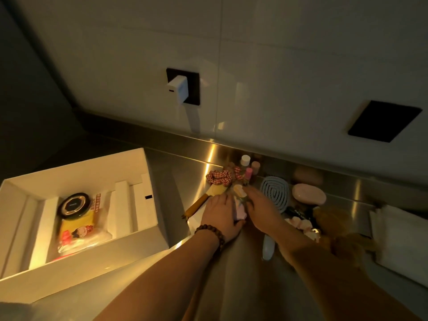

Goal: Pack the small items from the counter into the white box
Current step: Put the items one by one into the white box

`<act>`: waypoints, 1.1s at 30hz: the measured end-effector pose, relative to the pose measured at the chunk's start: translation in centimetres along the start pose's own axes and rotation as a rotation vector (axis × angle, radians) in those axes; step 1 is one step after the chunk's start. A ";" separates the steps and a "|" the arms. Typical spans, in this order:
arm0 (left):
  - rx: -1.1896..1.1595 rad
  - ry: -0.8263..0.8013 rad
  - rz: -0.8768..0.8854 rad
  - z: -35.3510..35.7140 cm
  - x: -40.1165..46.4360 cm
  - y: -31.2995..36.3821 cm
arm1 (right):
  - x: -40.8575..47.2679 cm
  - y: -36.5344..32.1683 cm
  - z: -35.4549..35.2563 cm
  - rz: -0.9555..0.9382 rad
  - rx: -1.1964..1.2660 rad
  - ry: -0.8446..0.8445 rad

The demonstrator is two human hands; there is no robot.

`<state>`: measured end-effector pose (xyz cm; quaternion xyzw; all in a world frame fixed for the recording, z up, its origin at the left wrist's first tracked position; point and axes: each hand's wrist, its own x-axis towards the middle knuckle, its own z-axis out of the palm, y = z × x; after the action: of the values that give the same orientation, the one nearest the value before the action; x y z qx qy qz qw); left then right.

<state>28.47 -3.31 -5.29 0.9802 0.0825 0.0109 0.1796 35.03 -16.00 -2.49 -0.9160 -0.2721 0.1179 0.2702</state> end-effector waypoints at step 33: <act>-0.232 0.274 -0.028 -10.6 -6.1 -0.4 | -1.8 -7.3 -3.3 -0.131 0.095 0.200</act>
<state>21.90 -0.24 4.59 0.9410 0.1179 0.1511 0.2788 31.61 -13.31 4.46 -0.8896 -0.2973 0.0209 0.3462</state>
